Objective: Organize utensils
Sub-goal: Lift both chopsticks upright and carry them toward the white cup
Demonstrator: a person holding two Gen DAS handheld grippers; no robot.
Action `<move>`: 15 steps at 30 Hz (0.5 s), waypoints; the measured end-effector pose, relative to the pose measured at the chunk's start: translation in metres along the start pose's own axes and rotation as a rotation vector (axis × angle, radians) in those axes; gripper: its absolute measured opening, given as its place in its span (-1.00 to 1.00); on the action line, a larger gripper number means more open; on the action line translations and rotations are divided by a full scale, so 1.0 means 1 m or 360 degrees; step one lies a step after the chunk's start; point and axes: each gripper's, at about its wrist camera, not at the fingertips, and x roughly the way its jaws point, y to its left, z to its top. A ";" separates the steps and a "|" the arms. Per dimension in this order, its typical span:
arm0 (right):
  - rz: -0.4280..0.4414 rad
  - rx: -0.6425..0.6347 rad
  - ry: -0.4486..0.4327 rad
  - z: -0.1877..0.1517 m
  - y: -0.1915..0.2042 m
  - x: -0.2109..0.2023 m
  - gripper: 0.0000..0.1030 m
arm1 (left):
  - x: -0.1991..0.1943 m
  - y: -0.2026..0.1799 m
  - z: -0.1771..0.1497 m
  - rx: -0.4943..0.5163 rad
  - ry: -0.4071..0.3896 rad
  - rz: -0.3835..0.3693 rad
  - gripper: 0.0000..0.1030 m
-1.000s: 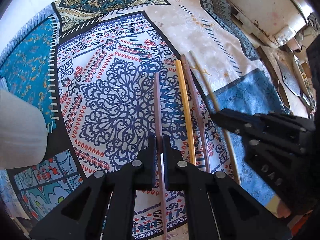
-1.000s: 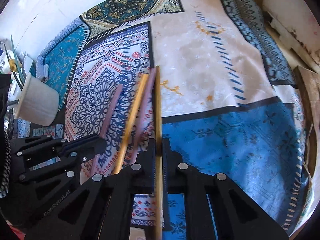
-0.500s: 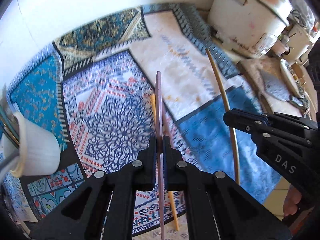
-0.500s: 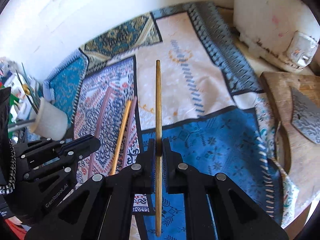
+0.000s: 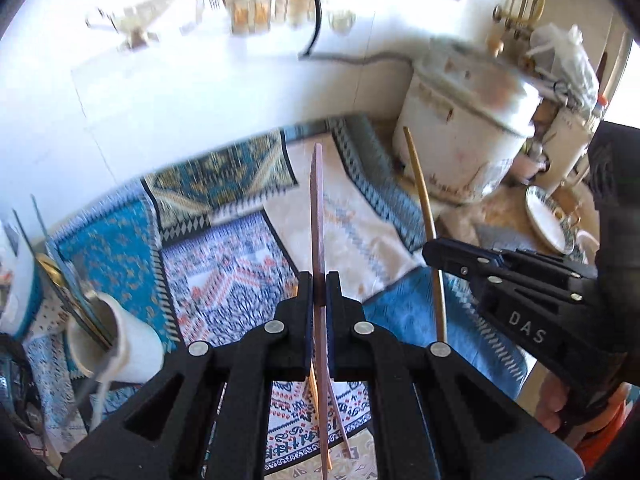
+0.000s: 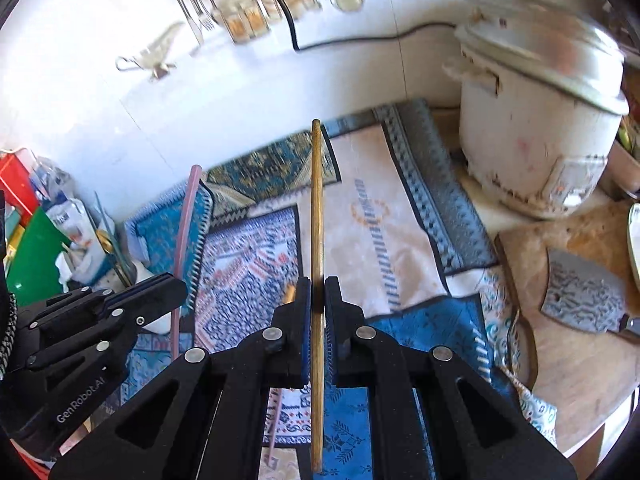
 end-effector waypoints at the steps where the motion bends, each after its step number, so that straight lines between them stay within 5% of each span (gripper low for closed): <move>1: 0.0007 -0.0016 -0.0024 0.004 0.004 -0.004 -0.88 | -0.006 0.001 0.002 -0.0006 -0.0026 0.0007 -0.93; 15: 0.0209 -0.0270 -0.0278 0.045 0.075 -0.039 -0.88 | -0.105 0.037 0.030 -0.0136 -0.0433 0.0210 -0.93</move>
